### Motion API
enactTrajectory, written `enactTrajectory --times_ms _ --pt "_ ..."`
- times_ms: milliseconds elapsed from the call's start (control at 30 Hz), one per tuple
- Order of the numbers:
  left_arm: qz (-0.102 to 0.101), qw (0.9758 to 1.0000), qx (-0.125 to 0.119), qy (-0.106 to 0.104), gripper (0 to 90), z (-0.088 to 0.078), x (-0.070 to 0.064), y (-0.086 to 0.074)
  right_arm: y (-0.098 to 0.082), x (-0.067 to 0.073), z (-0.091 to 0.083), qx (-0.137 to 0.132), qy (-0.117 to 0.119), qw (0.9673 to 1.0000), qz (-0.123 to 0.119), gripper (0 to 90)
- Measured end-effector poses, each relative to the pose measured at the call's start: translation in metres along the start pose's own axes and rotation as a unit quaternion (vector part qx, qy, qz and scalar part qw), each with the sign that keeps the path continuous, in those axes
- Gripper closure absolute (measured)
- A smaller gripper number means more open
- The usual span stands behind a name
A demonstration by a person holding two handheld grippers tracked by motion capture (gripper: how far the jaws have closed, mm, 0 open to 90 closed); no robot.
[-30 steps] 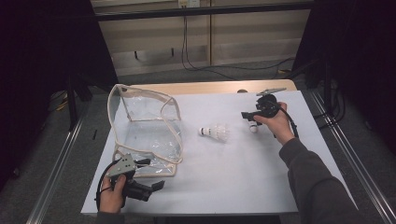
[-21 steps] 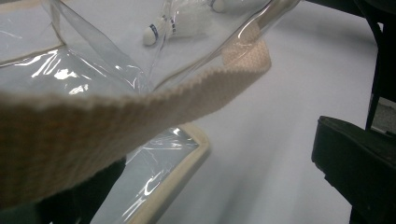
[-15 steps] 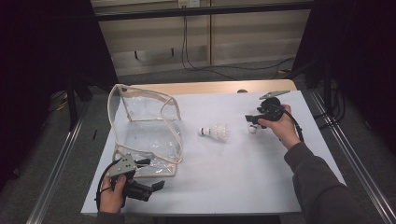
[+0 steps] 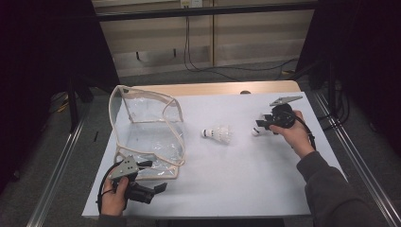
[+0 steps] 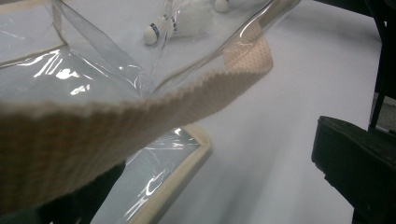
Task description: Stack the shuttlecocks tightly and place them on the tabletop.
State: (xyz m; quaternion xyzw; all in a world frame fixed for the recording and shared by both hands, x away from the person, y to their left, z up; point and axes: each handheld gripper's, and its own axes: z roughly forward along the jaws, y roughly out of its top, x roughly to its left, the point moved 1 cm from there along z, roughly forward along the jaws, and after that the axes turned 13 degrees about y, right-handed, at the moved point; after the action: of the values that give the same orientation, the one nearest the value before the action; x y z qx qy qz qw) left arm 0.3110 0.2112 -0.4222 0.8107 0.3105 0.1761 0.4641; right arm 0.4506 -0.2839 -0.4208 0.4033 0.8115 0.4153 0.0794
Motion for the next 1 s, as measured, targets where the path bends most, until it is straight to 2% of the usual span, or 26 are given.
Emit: enactTrajectory --times_ms 200,333,667,1000 --pt "0.001 1.0 0.001 0.001 3.0 0.0 0.001 0.0 -0.007 0.005 -0.001 0.024 0.031 0.9992 -0.005 80.8" --pt "0.0 1.0 0.0 0.001 3.0 0.001 0.0 0.0 -0.01 0.009 -0.002 0.02 0.047 0.9987 -0.007 88.3" --pt "0.001 1.0 0.001 0.001 3.0 0.0 0.0 0.0 -0.012 0.015 -0.005 -0.007 0.066 0.9978 -0.004 89.2" --pt "0.001 1.0 0.001 0.002 3.0 0.001 0.0 0.0 -0.012 0.028 -0.002 -0.029 0.088 0.9956 -0.01 89.2"
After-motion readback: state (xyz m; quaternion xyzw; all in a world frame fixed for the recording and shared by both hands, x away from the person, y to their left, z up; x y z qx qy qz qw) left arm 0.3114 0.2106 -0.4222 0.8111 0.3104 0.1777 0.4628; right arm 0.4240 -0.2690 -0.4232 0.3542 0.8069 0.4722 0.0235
